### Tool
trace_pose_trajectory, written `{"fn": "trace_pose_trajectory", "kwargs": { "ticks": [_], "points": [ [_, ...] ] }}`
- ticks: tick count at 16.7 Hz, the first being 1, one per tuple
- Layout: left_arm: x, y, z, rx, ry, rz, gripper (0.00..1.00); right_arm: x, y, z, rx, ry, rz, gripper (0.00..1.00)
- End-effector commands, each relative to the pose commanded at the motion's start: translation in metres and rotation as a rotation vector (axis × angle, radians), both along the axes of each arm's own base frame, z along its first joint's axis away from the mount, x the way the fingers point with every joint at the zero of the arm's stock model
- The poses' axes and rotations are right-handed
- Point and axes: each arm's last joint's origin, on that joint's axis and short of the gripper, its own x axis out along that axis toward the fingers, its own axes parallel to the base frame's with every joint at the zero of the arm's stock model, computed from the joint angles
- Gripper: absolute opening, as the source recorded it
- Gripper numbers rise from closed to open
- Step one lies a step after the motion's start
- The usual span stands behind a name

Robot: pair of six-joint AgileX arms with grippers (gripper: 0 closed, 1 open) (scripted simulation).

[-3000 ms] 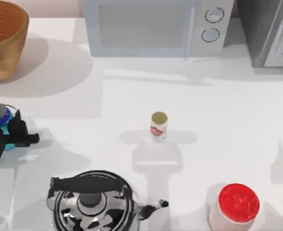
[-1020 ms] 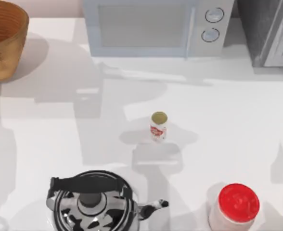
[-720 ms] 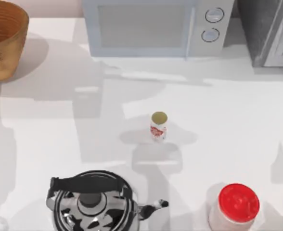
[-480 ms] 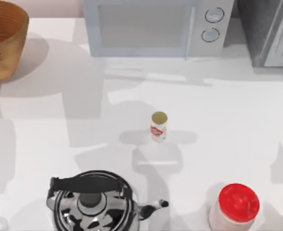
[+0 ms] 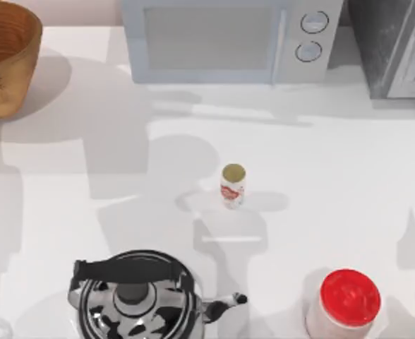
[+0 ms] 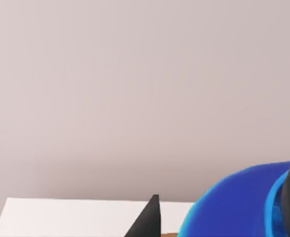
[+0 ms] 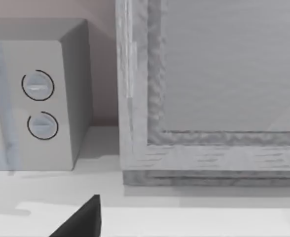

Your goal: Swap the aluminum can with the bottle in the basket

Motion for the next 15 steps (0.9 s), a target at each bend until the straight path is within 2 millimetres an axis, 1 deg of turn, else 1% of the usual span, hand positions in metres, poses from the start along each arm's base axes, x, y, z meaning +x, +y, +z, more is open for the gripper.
{"fn": "trace_pose_trajectory", "kwargs": {
  "ticks": [12, 13, 15],
  "points": [
    [0.0, 0.0, 0.0, 0.0, 0.0, 0.0, 0.98, 0.0, 0.0, 0.0, 0.0, 0.0, 0.0, 1.0],
    [0.0, 0.0, 0.0, 0.0, 0.0, 0.0, 1.0, 0.0, 0.0, 0.0, 0.0, 0.0, 0.0, 1.0],
    [0.0, 0.0, 0.0, 0.0, 0.0, 0.0, 1.0, 0.0, 0.0, 0.0, 0.0, 0.0, 0.0, 1.0]
  ]
}}
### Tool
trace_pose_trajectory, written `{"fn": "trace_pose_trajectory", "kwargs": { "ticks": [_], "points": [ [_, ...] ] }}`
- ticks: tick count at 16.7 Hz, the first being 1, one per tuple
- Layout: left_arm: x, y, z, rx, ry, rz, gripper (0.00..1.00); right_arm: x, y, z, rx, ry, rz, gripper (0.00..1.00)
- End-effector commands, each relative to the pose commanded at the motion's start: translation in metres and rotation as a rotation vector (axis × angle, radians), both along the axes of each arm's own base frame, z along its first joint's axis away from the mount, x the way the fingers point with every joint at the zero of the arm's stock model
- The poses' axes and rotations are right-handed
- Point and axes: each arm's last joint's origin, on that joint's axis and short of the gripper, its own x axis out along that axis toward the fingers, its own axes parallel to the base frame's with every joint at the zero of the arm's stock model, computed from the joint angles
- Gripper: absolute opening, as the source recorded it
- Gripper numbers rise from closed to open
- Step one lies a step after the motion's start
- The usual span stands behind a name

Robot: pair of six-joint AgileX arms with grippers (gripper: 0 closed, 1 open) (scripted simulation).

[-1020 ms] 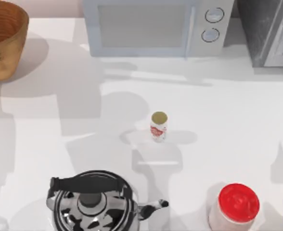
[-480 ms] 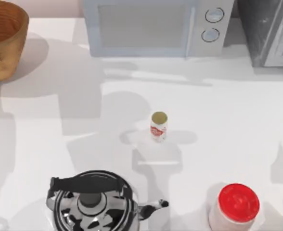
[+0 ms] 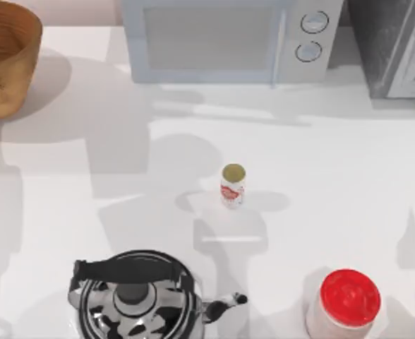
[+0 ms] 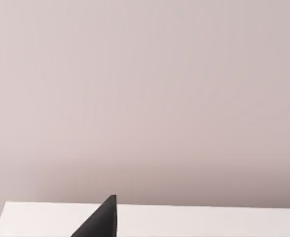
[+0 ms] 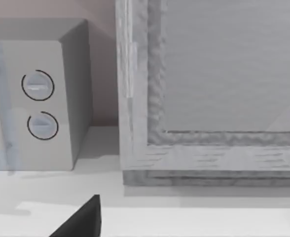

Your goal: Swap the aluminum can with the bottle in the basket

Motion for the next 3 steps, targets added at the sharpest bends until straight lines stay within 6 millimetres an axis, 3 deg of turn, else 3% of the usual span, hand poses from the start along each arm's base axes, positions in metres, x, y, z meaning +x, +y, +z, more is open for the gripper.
{"fn": "trace_pose_trajectory", "kwargs": {
  "ticks": [3],
  "points": [
    [0.0, 0.0, 0.0, 0.0, 0.0, 0.0, 1.0, 0.0, 0.0, 0.0, 0.0, 0.0, 0.0, 1.0]
  ]
}}
